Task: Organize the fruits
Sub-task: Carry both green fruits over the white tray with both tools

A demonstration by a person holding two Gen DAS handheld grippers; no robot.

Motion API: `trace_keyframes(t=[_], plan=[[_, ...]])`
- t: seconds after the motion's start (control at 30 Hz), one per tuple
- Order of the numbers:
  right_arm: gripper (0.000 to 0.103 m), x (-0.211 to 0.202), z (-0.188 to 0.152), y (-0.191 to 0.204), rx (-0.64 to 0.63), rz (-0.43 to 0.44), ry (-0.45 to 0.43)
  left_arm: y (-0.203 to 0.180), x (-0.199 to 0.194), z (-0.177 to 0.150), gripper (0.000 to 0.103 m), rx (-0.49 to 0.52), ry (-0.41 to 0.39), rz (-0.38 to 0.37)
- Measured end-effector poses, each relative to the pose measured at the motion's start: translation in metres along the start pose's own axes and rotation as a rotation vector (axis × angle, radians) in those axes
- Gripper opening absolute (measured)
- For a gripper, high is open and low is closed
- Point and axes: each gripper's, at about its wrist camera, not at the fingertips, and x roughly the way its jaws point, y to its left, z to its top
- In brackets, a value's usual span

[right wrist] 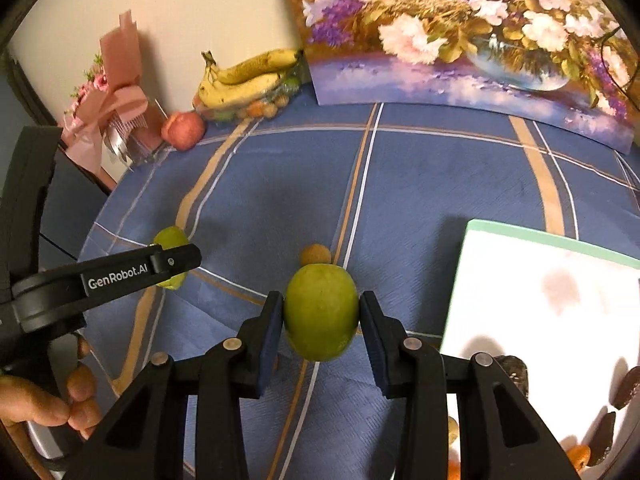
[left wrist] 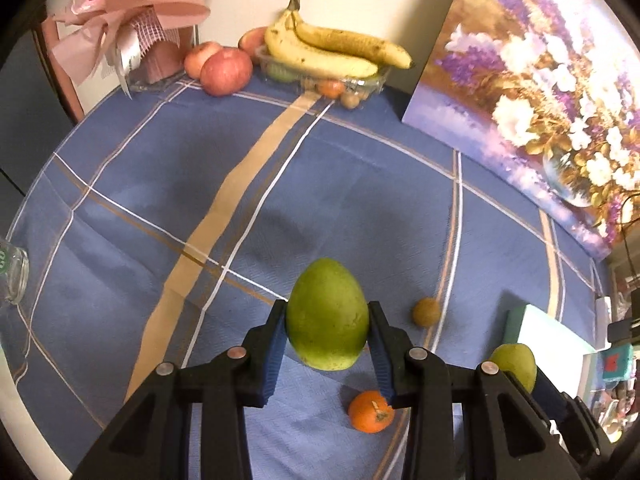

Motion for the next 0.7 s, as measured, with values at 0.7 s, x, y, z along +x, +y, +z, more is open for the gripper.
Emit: trace_keyframes(t=[0.7], plan=[[0.041, -0.076, 0.007, -0.065, 0.053, -0.086, -0.086, -0.089, -0.03, -0.02, 0.041, 0.157, -0.069, -0.006]])
